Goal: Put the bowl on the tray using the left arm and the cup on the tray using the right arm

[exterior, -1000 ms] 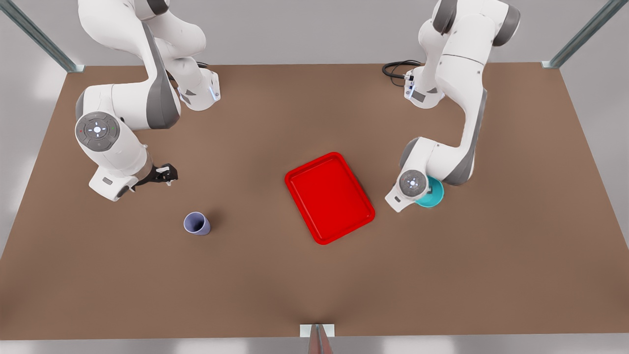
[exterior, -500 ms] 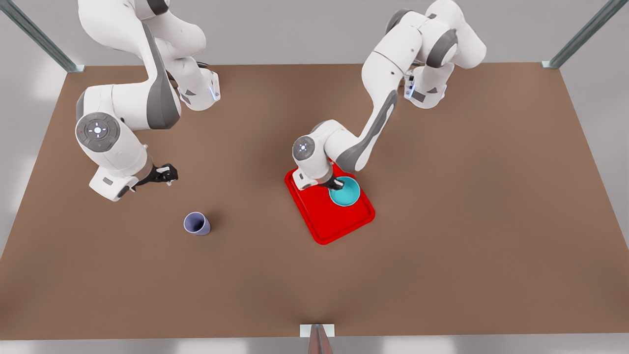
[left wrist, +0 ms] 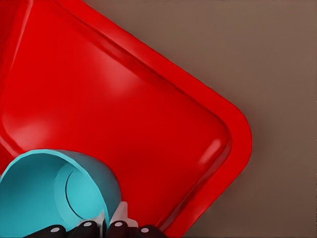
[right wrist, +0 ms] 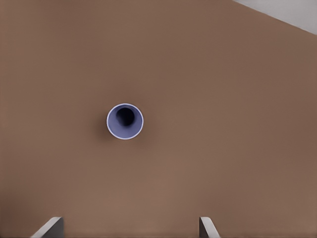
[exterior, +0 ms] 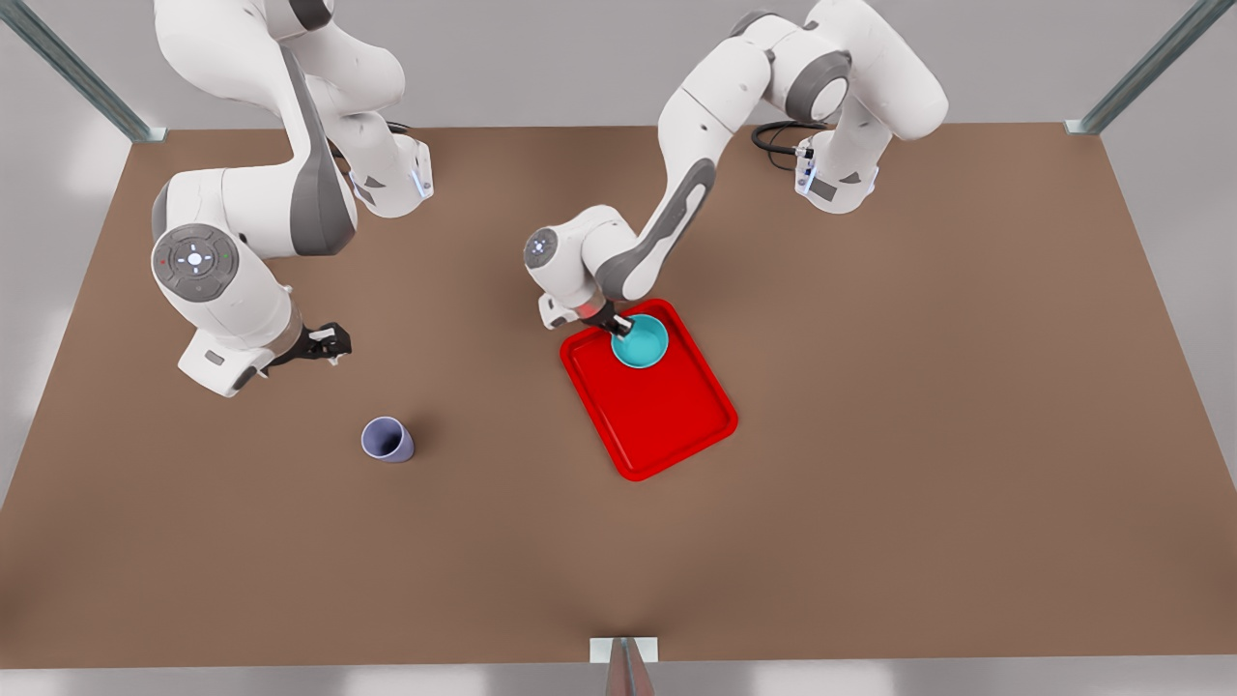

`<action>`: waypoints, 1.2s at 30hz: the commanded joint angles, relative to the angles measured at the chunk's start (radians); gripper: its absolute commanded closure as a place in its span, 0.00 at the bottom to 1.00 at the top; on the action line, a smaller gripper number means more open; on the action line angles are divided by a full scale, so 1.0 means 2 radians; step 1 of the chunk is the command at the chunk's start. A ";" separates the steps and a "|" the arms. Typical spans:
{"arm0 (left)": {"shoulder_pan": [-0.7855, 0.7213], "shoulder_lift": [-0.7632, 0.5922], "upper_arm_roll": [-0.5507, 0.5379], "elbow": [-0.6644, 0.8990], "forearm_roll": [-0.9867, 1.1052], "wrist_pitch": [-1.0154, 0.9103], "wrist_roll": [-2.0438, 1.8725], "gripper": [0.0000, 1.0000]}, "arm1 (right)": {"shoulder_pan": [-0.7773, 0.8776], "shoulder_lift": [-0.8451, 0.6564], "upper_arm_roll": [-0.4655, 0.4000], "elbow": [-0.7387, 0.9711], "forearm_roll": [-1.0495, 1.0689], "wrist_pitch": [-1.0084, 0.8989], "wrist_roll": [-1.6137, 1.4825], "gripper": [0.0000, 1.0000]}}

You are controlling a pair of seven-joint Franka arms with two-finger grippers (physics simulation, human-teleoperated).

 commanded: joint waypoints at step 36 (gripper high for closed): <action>0.564 -0.368 -0.074 -0.024 -0.050 -0.259 0.265 0.00 | -0.087 0.153 0.017 -0.172 0.056 0.302 0.046 0.00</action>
